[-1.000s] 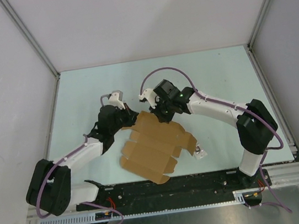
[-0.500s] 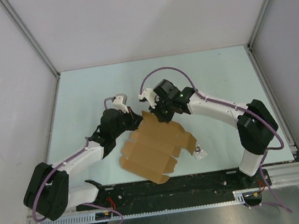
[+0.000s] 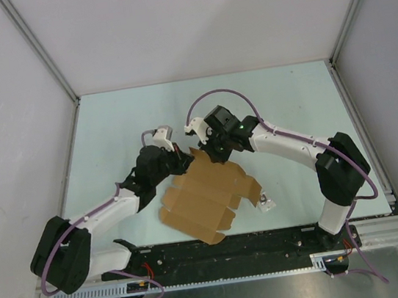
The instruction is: Fold the paper box
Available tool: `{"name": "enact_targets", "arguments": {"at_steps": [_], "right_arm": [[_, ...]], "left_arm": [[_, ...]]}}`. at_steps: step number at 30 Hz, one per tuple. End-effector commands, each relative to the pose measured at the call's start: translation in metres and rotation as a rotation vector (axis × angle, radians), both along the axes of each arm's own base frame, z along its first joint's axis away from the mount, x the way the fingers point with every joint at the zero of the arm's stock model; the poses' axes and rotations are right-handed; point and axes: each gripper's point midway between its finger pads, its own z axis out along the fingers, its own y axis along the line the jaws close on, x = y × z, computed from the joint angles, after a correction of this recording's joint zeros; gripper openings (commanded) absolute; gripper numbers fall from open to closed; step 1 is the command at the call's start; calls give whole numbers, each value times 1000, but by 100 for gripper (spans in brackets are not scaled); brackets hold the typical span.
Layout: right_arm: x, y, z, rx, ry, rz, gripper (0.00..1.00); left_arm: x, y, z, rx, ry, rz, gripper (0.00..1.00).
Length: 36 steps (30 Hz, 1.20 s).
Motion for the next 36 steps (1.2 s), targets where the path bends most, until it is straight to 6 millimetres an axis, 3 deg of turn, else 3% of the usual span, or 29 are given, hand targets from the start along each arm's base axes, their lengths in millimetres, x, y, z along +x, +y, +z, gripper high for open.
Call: {"name": "enact_targets", "arguments": {"at_steps": [1,10,13,19,26,36], "right_arm": [[-2,9,19,60,-29,18,0],[2,-1,17,50,-31,-4,0],[2,-3,19,50,-34,-5,0],[4,-9,18,38,-40,-11,0],[1,-7,25,54,-45,2,0],[-1,-7,24,54,-40,12,0]], "left_arm": [[9,-6,17,-23,-43,9,0],[0,23,12,27,-44,111,0],[-4,47,-1,89,-7,210,0],[-13,75,-25,165,45,312,0],[-14,87,-56,238,128,366,0],[-10,107,-76,315,169,449,0]]}}
